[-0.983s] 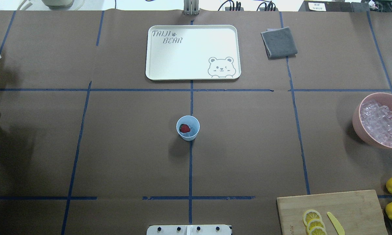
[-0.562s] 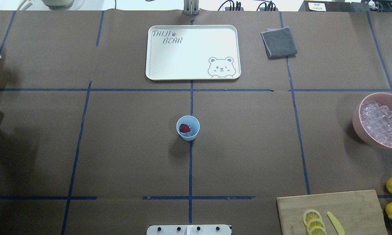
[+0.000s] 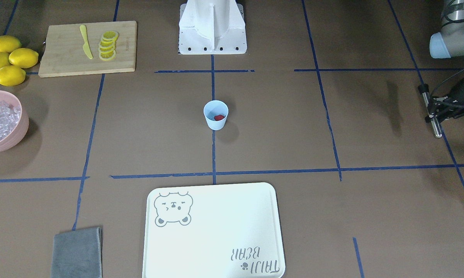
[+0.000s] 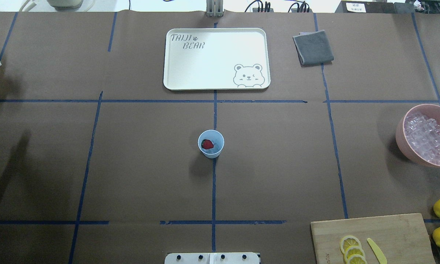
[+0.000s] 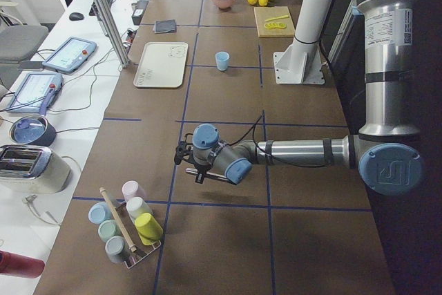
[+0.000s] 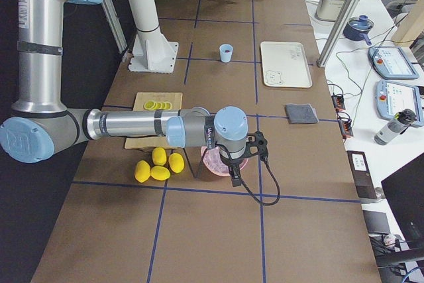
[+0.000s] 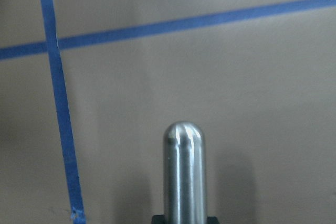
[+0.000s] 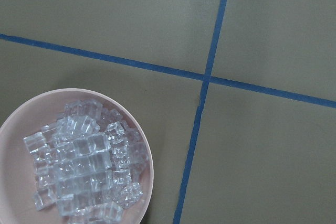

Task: Mash ice and strawberries in cup
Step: 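Lower the left gripper onto the metal pestle and grasp it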

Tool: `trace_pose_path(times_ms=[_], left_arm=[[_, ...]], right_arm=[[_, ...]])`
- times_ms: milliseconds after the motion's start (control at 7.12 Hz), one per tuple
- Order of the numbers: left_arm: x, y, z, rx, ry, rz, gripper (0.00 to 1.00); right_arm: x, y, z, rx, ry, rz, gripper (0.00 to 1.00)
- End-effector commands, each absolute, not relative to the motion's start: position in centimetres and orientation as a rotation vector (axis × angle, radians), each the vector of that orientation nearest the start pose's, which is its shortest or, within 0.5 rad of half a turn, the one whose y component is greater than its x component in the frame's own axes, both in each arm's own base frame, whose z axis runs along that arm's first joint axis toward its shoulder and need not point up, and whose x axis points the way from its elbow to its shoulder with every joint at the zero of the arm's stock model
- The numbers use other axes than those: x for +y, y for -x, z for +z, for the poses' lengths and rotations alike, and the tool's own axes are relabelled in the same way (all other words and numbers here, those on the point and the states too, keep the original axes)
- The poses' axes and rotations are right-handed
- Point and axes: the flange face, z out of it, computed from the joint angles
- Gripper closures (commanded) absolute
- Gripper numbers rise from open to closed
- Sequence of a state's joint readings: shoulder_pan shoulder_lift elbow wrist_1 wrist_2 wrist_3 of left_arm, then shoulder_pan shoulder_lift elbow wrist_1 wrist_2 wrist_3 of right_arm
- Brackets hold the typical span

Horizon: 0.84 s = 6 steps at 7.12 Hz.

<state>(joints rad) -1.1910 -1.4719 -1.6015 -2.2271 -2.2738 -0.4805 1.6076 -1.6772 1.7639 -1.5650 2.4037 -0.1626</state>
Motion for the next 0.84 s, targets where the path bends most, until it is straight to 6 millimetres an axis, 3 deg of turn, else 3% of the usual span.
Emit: trace_pose_path(times_ms=[0,281,421,562,702], left_arm=[[-48.4,-11.1,51.8,0.88,-0.369,0.146,1.0],[-50.4,-12.0,43.6,0.833,-0.578,0.166,1.0],[-50.1,-15.2,40.9,0.857,-0.609,0.218,1.0],[-50.8,-18.2,36.3,0.902,-0.664,0.264,1.0],[-49.9,-23.0,35.1,0.927,-0.648,0.251,1.0]], right_arm=[[-44.9,-7.6,60.2,-0.827,-0.18,-0.161,0.01],[-44.9,-7.4,59.9,-0.851,-0.183,-0.163,0.01],[-44.8,-7.3,59.9,-0.864,-0.18,-0.161,0.01],[-44.8,-7.4,59.8,-0.867,-0.183,-0.161,0.01],[-44.8,-7.3,59.7,-0.874,-0.183,-0.162,0.01]])
